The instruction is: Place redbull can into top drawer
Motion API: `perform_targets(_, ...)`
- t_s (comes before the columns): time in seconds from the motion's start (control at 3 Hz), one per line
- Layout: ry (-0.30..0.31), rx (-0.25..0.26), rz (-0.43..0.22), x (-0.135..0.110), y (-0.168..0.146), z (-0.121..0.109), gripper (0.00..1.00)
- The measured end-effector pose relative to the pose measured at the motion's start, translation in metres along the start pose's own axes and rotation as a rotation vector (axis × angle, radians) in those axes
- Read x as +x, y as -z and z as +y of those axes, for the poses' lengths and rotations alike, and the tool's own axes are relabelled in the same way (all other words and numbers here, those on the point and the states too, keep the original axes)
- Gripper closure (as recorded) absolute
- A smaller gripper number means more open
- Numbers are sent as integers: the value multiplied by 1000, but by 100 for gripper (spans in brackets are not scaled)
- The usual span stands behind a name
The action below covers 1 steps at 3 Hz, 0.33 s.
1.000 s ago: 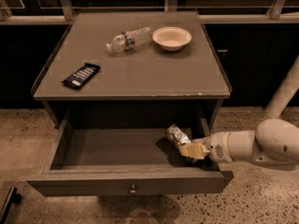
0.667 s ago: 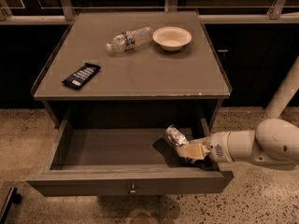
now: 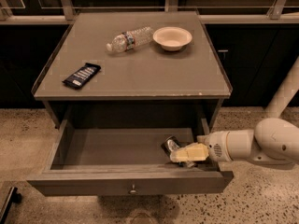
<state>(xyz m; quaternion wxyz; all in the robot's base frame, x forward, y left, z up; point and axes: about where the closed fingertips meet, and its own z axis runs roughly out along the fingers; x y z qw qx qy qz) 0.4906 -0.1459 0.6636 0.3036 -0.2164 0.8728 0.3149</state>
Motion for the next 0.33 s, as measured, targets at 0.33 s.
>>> perform_targets(0.33, 0, 0, 0, 0, 0, 0, 0)
